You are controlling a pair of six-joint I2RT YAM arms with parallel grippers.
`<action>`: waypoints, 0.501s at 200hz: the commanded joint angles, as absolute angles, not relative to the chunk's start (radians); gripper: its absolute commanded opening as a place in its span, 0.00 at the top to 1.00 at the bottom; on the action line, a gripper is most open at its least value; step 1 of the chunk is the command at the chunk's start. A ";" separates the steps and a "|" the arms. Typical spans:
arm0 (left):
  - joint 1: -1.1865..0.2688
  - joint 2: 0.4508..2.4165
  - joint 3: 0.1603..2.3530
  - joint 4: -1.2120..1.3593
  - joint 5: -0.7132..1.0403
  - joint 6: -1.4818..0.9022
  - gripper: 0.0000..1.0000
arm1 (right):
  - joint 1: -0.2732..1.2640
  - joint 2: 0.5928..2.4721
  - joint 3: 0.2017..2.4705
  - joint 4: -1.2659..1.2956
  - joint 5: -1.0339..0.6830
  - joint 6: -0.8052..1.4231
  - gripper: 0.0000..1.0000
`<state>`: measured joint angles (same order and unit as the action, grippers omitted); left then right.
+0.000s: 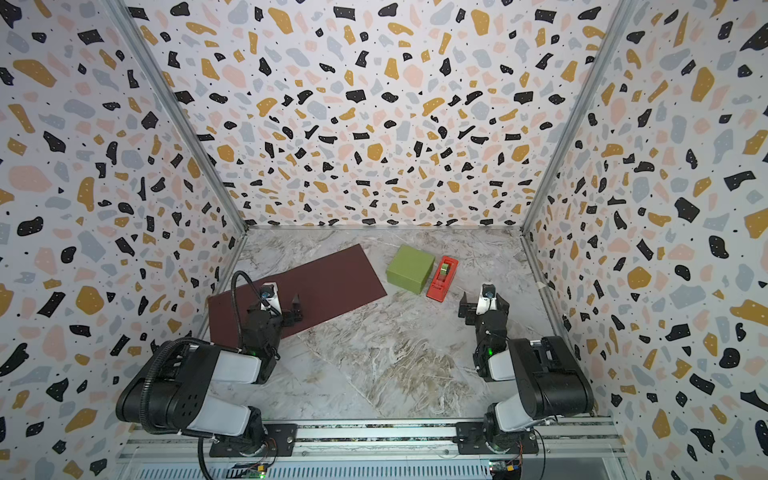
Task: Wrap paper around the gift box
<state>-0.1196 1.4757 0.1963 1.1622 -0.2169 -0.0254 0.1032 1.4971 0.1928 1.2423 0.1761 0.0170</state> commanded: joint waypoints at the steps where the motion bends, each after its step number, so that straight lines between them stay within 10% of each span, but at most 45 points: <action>1: -0.117 1.462 0.207 1.226 -0.207 -0.017 0.01 | 0.104 1.489 0.195 1.267 0.180 0.012 0.01; 100: -0.117 1.467 0.215 1.224 -0.235 -0.017 0.01 | 0.104 1.489 0.196 1.266 0.179 0.014 0.01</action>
